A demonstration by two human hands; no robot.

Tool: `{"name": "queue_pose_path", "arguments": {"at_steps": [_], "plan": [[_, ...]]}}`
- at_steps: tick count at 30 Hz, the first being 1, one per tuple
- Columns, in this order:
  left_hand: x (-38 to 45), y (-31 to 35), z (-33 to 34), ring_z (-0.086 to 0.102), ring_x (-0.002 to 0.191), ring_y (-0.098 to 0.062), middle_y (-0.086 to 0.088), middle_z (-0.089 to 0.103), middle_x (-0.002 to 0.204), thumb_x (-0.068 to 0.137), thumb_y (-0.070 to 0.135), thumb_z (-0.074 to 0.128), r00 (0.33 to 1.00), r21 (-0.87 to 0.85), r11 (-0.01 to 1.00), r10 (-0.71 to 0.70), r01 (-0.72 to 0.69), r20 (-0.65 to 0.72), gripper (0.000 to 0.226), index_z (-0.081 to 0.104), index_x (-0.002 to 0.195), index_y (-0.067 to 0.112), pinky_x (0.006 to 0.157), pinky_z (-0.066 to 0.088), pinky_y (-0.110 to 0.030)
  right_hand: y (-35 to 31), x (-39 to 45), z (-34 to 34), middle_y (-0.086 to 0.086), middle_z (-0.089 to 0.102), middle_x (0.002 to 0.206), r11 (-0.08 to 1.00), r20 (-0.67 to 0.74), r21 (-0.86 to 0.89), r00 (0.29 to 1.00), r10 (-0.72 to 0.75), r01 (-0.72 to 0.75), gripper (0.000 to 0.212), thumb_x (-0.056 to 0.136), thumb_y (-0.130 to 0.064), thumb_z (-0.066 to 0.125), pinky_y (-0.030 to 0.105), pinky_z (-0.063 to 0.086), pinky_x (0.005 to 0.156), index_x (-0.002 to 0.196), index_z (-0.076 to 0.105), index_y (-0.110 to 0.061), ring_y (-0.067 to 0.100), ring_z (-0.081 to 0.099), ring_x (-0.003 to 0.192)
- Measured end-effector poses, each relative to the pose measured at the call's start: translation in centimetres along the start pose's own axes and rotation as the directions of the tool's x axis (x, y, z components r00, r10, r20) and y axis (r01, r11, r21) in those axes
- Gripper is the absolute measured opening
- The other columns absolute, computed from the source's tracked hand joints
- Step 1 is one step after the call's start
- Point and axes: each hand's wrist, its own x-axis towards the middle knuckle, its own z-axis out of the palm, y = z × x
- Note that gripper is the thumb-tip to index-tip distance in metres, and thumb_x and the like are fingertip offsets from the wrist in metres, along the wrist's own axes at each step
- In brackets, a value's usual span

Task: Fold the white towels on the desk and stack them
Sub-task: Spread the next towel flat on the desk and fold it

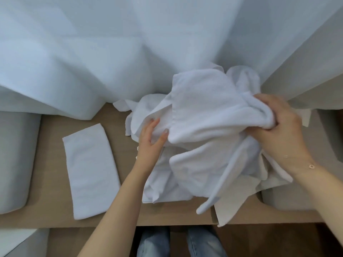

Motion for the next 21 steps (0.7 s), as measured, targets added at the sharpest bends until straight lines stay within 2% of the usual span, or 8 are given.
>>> {"name": "queue_pose_path", "arguments": {"at_steps": [3,6,10,13,15,17,19,21], "plan": [[0.5,1.3,2.6,0.034,0.137,-0.004,0.015,0.039,0.149,0.095,0.037,0.06,0.999,0.086,0.996,0.034,-0.034,0.01,0.05,0.046,0.142,0.031,0.117,0.031,-0.035,0.3,0.5,-4.0,0.006,0.06,0.108,0.955,0.002,-0.278,0.994,-0.11,0.106,0.047,0.074,-0.022,0.077,0.04,0.048,0.079,0.118,0.064,-0.012,0.027,0.057,0.101],[1.3,0.8,4.4,0.031,0.14,-0.016,0.006,0.038,0.151,0.093,0.038,0.063,0.994,0.309,0.951,0.057,-0.025,-0.094,0.053,0.046,0.142,0.029,0.117,0.025,-0.046,2.4,0.8,-7.0,0.012,0.06,0.102,0.8,0.113,-0.549,0.97,-0.217,0.243,0.045,0.073,-0.027,0.069,0.044,0.052,0.063,0.115,0.066,-0.012,0.039,0.057,0.093],[3.6,-2.4,4.9,0.004,0.149,-0.025,0.002,0.007,0.163,0.08,0.058,0.069,0.992,0.592,0.801,-0.026,0.094,-0.122,0.083,0.028,0.149,0.041,0.116,0.005,-0.058,8.4,1.2,-9.0,0.018,0.062,0.105,0.588,0.265,-0.74,0.945,-0.189,0.325,0.04,0.072,-0.007,0.069,0.044,0.052,0.053,0.112,0.068,-0.009,0.042,0.057,0.092],[4.5,-5.8,4.3,-0.007,0.149,-0.024,0.005,-0.001,0.162,0.069,0.073,0.069,0.971,0.816,0.557,-0.239,0.155,-0.021,0.095,0.023,0.148,0.046,0.114,0.011,-0.064,13.9,1.5,-8.1,0.018,0.057,0.128,0.543,0.336,-0.795,0.941,0.025,0.27,0.05,0.075,0.002,0.066,0.047,0.049,0.078,0.124,0.064,-0.009,0.041,0.049,0.112],[4.5,-7.5,4.1,0.003,0.144,-0.026,0.003,0.009,0.157,0.067,0.069,0.073,0.975,0.862,0.489,-0.221,0.133,-0.025,0.088,0.034,0.142,0.043,0.108,0.027,-0.062,17.0,1.0,-6.6,0.012,0.039,0.149,0.535,0.384,-0.815,0.899,0.211,0.223,0.057,0.084,-0.003,0.058,0.046,0.03,0.107,0.14,0.05,-0.017,0.036,0.033,0.133],[4.5,-8.2,4.2,0.019,0.134,-0.029,0.0,0.025,0.147,0.071,0.061,0.074,0.993,0.856,0.505,-0.087,0.108,-0.074,0.068,0.05,0.13,0.035,0.098,0.033,-0.056,19.1,0.6,-5.0,0.008,0.029,0.156,0.568,0.363,-0.808,0.89,0.277,0.154,0.065,0.084,-0.006,0.059,0.045,0.008,0.117,0.145,0.042,-0.022,0.034,0.019,0.143],[4.3,-8.0,4.1,0.034,0.122,-0.033,-0.004,0.039,0.137,0.08,0.05,0.072,0.995,0.846,0.529,0.037,0.059,-0.093,0.047,0.062,0.117,0.022,0.089,0.035,-0.049,20.1,0.4,-3.8,0.011,0.035,0.152,0.623,0.314,-0.773,0.926,0.211,0.12,0.068,0.075,-0.003,0.066,0.051,0.002,0.118,0.14,0.05,-0.019,0.039,0.021,0.141],[3.7,-7.2,3.8,0.043,0.114,-0.037,-0.01,0.047,0.13,0.085,0.038,0.072,0.989,0.771,0.637,0.101,0.023,-0.112,0.036,0.066,0.109,0.012,0.088,0.04,-0.045,20.4,0.4,-3.0,0.012,0.041,0.148,0.674,0.31,-0.729,0.936,0.168,0.12,0.066,0.069,-0.004,0.066,0.054,0.002,0.117,0.134,0.057,-0.016,0.042,0.024,0.139]]}}
